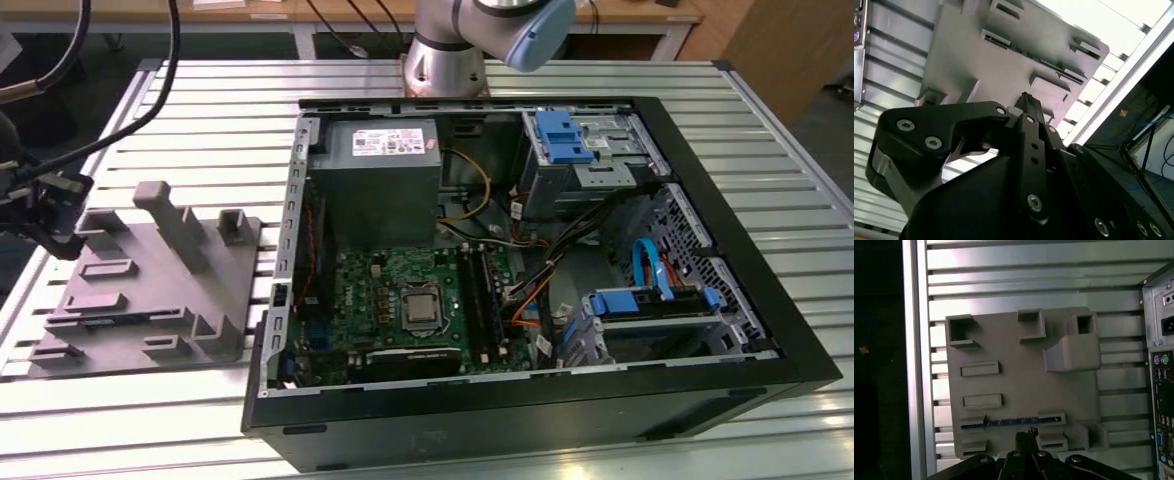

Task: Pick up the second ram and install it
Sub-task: 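Reach for the second ram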

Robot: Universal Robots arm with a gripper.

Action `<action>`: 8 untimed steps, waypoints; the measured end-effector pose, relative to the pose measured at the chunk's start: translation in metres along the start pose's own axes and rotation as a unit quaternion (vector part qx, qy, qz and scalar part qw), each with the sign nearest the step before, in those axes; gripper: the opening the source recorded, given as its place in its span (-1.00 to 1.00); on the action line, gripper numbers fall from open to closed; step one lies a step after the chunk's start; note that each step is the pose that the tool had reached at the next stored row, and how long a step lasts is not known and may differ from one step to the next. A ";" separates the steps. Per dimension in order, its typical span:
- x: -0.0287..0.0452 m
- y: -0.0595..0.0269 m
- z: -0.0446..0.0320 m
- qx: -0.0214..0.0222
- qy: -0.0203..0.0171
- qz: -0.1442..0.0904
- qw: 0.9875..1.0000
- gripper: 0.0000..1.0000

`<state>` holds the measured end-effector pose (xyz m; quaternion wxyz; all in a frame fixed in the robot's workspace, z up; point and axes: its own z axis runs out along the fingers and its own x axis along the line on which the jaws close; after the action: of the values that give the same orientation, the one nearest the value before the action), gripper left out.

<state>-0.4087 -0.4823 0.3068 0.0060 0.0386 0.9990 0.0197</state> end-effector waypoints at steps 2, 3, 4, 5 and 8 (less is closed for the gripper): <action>-0.0001 -0.0012 0.0036 0.000 0.000 0.000 1.000 -0.80; -0.0002 -0.0014 0.0053 0.000 0.000 0.000 1.000 -0.80; -0.0002 -0.0016 0.0071 0.000 0.000 0.000 1.000 -0.80; -0.0002 -0.0018 0.0090 0.000 0.000 0.000 1.000 -0.80; -0.0002 -0.0022 0.0145 0.000 0.001 0.000 1.000 -0.80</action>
<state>-0.4085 -0.4839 0.2922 0.0054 0.0386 0.9990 0.0196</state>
